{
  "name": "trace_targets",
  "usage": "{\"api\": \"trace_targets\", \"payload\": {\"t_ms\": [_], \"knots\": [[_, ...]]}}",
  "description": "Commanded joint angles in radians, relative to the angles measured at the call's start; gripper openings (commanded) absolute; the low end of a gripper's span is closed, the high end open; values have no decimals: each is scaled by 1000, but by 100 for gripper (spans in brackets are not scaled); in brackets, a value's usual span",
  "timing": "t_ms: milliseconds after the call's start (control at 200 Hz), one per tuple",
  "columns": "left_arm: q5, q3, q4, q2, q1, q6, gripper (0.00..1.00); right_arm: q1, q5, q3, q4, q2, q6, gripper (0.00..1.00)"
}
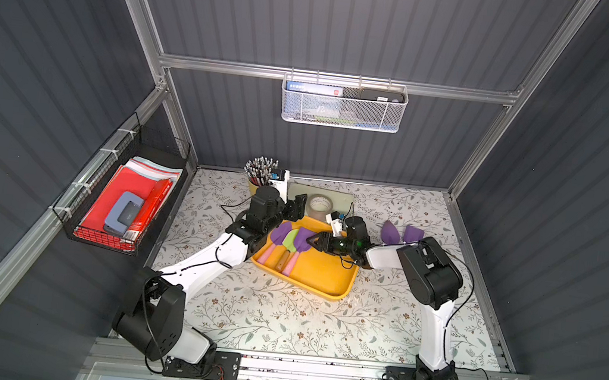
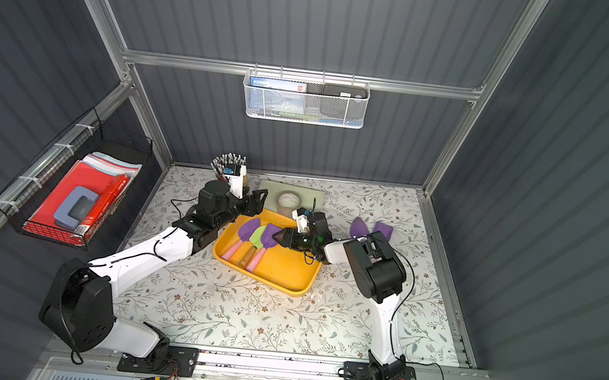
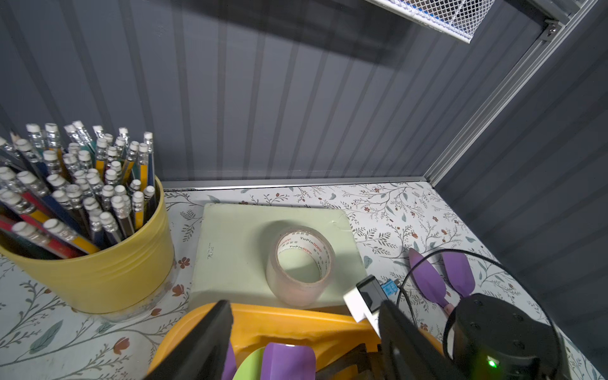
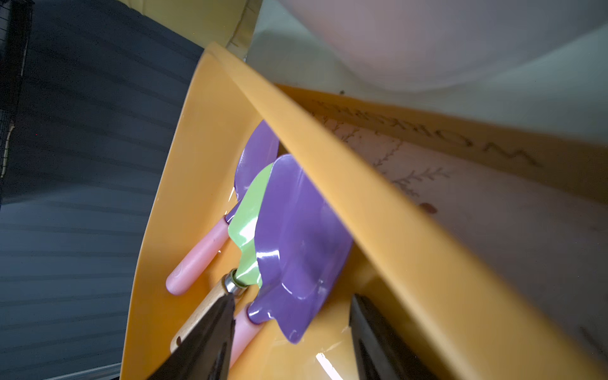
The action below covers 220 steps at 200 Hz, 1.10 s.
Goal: Take the shovel out of the storage box
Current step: Pick up the shovel from the storage box.
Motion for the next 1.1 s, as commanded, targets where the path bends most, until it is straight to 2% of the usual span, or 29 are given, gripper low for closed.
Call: {"api": "trace_targets", "payload": {"t_ms": [0, 150, 390, 845, 1096], "knots": [[15, -15, 8, 2, 6, -10, 74, 11, 9, 9, -27, 28, -1, 60], [21, -16, 5, 6, 7, -11, 74, 16, 6, 36, -28, 54, 2, 57], [21, -33, 3, -3, 9, -9, 74, 20, 11, 61, -23, 89, 7, 45], [45, -41, 29, 35, 12, -10, 74, 24, 21, 56, -73, 17, -23, 1], [27, -40, 23, 38, 22, -7, 74, 23, 62, 32, -189, -152, -76, 0]]}}
